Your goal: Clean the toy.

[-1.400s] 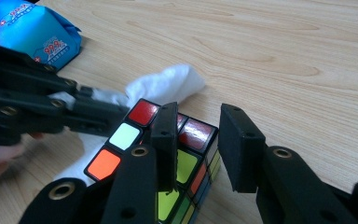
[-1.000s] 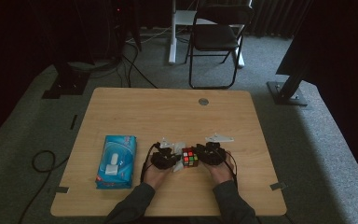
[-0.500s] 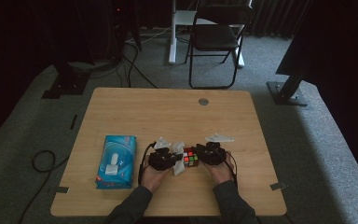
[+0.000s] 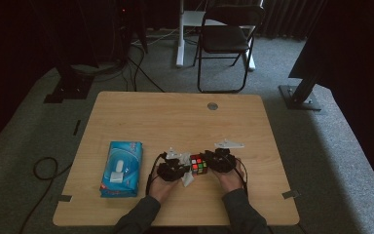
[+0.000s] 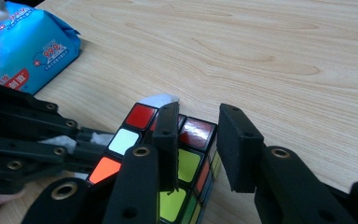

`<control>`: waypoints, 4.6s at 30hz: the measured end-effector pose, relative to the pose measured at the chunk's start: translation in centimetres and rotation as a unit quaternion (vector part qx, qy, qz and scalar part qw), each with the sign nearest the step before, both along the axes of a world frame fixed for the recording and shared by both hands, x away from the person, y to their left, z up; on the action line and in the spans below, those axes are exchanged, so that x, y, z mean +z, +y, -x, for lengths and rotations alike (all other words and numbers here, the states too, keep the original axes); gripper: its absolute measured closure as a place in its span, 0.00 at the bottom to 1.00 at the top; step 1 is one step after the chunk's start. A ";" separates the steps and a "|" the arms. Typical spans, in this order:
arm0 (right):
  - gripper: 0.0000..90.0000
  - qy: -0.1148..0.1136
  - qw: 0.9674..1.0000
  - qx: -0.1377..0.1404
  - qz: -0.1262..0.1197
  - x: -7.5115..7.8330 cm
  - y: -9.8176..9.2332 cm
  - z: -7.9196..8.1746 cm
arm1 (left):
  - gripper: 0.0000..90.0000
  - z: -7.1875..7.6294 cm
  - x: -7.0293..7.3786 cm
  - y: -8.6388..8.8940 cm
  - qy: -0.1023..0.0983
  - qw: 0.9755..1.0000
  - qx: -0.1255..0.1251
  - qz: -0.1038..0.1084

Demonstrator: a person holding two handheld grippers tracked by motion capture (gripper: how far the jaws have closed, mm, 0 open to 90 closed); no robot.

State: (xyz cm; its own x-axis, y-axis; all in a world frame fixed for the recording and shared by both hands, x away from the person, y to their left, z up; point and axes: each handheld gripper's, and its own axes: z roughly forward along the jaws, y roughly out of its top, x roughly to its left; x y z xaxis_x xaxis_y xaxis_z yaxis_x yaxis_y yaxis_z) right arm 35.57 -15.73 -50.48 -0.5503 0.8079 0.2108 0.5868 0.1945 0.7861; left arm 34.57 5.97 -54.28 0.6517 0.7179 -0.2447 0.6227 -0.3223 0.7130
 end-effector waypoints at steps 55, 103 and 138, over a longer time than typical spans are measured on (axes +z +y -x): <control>0.69 -0.004 0.998 -0.036 0.042 0.9 -0.7 0.7 | 0.93 0.0 -0.1 -1.5 -0.012 1.000 -0.008 -0.013; 0.79 0.114 0.977 -0.083 -0.159 -1.1 -3.1 -0.4 | 0.92 -0.6 1.3 0.6 -0.031 0.999 0.028 0.009; 0.71 0.069 0.990 -0.091 -0.080 0.3 -2.9 0.3 | 0.91 -1.3 2.5 0.7 -0.045 0.999 0.026 0.017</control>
State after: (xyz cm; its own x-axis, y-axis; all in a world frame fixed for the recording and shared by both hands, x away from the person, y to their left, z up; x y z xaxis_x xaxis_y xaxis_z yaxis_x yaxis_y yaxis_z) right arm 35.29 -18.68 -50.22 -0.3566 0.8408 0.4074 0.7044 -0.0446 0.7084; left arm 35.89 6.71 -51.81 0.6334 0.7442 -0.2120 0.5717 -0.2654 0.7764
